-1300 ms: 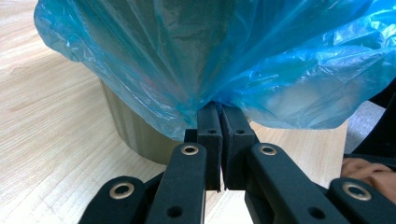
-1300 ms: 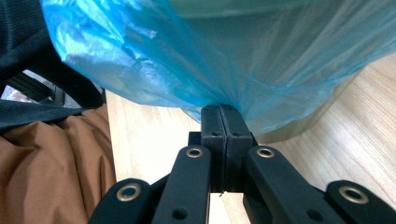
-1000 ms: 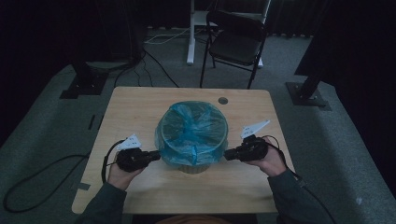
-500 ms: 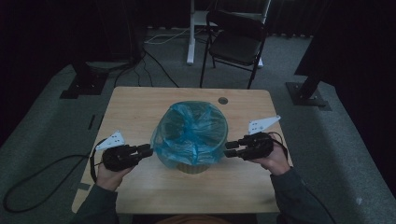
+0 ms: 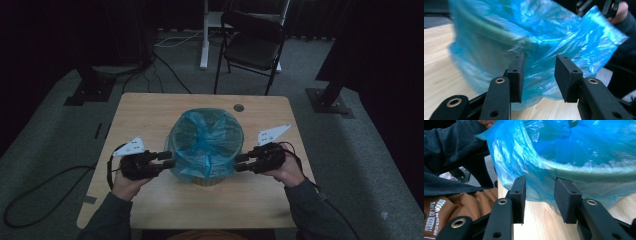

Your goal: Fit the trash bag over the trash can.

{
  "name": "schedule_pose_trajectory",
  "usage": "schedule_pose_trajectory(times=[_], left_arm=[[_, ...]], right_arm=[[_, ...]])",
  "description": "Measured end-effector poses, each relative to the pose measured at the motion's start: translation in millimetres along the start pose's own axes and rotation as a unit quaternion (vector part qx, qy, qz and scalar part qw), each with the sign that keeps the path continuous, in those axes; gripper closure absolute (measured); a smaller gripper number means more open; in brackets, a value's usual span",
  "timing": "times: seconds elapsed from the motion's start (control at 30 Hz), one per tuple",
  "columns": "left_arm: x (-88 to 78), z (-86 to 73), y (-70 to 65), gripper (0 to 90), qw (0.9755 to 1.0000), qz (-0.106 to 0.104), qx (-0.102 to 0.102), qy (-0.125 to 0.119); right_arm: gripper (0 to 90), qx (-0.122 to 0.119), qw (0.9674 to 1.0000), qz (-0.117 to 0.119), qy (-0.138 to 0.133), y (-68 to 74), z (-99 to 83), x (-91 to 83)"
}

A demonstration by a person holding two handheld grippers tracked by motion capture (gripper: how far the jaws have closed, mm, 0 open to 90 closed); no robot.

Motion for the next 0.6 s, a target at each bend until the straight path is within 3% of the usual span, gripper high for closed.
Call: schedule_pose_trajectory(times=[0.03,0.17,0.2,0.37,0.43,0.6], left_arm=[[8.5,1.7,-3.5,59.7,0.9999,-0.007,0.006,0.011],[16.7,1.6,-7.4,62.7,0.9995,-0.012,0.016,0.024],[19.9,0.6,-9.7,67.8,0.9992,-0.017,0.021,0.028],[26.9,-4.9,-13.9,73.5,0.9982,-0.019,0.032,0.047],[28.2,-6.2,-14.4,76.8,0.9979,-0.020,0.033,0.051],[33.5,-12.2,-13.3,79.9,0.9972,-0.019,0.032,0.065]], right_arm=[[63.4,0.000,1.0000,0.002,0.001,0.4,0.0,0.7],[65.9,-0.005,1.0000,0.006,0.002,1.6,0.1,2.3],[71.6,-0.008,0.9999,0.009,0.005,3.1,-0.6,3.4],[80.5,-0.012,0.9998,0.010,0.011,4.3,-1.7,4.4],[85.8,-0.014,0.9997,0.008,0.017,5.1,-2.3,6.3],[88.7,-0.010,0.9996,0.002,0.025,3.6,-4.0,9.5]])
Point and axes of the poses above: each handheld gripper's, and its own axes: x roughly forward along the jaws, z roughly out of its top, y roughly to its left, the point moved 4 cm from there along x, roughly forward along the jaws, and after that the axes turned 15 degrees about y, right-handed, at the moved point
